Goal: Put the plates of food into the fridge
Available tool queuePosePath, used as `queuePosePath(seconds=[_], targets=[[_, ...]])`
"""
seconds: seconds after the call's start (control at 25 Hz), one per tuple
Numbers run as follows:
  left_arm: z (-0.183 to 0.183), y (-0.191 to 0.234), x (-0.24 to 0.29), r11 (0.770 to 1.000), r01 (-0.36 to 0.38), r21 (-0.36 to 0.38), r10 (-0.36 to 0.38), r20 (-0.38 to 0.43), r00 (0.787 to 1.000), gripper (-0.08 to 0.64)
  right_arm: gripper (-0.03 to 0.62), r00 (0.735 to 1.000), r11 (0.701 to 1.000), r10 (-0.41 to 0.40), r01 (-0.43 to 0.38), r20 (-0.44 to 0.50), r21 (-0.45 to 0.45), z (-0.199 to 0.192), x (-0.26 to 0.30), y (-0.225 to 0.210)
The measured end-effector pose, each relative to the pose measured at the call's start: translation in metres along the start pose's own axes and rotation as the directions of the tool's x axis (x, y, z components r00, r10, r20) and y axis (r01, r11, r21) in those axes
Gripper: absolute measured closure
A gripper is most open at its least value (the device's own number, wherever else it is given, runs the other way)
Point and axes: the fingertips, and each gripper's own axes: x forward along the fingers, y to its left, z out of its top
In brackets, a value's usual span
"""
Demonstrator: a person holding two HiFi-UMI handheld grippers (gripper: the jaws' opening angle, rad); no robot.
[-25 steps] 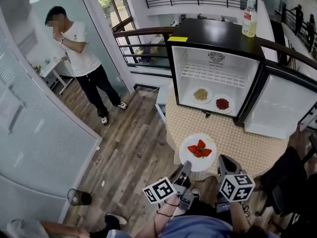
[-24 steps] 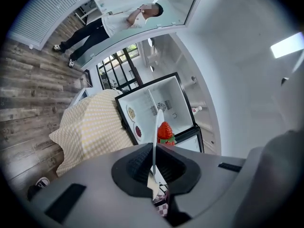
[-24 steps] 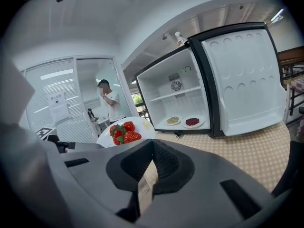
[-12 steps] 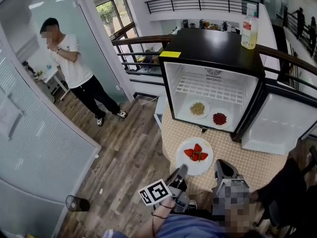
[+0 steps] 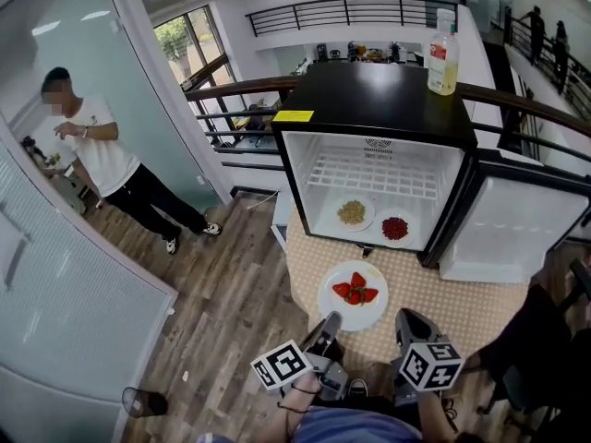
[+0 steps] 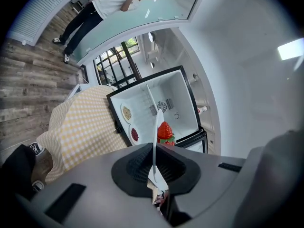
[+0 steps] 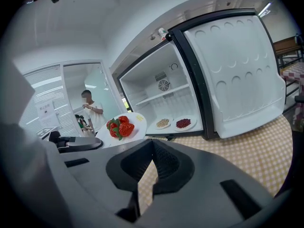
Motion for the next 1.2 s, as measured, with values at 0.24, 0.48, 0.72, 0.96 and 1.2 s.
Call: queuePosePath(seconds=[0.24,0.48,0.72,0.96,1.2], targets=[[0.015,0.002,0.021,0.999,0.044,-0.023,-0.045,-0.055,0.997,0.538,0.577,0.999,0.999,-0.041,0.041,0.018,0.013,0.012,0.022,0.002],[0.041,-0.018,0.057,0.990,0.136,-0.024,-0.138,-0.123,0.983,0.538,0.577,0.994,0.995,-0.098,0.097,0.048,0.029,0.036,0.052,0.001],[0.077,-0.023,0.094,0.982,0.187,-0.032,-0.189,-0.161,0.969,0.538,0.577,0.984,0.987,-0.159,0.156,0.075,0.043,0.054,0.080,-0.006],[0.113,-0.031,0.136,0.974,0.217,-0.068,-0.226,-0.164,0.960,0.538,0.577,0.975,0.978,-0.206,0.202,0.084,0.058,0.062,0.095,-0.010],[0.128,-0.049,0.190,0.948,0.261,-0.180,-0.292,-0.171,0.941,0.538,0.577,0.964,0.966,-0.253,0.248,0.078,0.071,0.060,0.103,-0.020]])
